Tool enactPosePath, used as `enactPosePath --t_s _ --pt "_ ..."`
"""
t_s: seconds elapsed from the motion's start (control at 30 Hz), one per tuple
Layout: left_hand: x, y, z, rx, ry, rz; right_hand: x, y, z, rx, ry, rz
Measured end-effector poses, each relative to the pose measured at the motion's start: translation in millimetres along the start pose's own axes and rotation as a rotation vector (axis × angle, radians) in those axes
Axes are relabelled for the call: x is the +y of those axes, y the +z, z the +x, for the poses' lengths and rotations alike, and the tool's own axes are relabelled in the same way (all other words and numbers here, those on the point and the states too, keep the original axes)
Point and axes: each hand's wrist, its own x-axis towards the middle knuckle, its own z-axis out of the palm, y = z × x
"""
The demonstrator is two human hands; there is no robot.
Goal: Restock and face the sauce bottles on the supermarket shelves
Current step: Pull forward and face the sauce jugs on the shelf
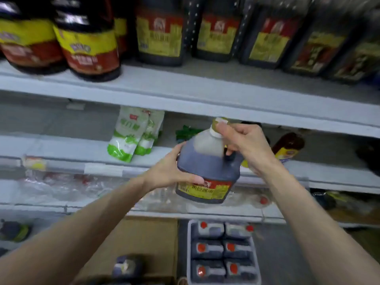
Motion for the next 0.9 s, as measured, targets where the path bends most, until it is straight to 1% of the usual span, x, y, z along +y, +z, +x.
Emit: enactPosePath --t_s 0.1,0.2,0.3,0.37,0.47,0.67,0.8,0.9 --pt "82 -8 7 0.092 0.117 0.105 -75 -35 7 0.029 -0.131 0.002" --pt "150 -14 13 0.178 0.214 0.147 -133 -66 15 0.024 -0.256 -0.057" --pt "193 -18 25 0.238 0.270 0.165 -168 -88 28 -0.052 -0.306 0.008" --pt "212 -21 36 0.260 0.281 0.154 -180 -98 42 -0.056 -0.350 0.008" --pt "229 -25 57 0.299 0.283 0.149 -189 -108 64 -0.015 -0.413 -0.070" --pt "223 -40 109 0.364 0.196 0.153 -175 -106 125 -0.046 -0.349 -0.037" --pt "212 -50 140 0.393 0.188 0.129 -163 -98 165 -0.027 -0.323 -0.016" --pt "208 -53 153 0.393 0.182 0.088 -159 -95 183 0.014 -0.310 -0.054"
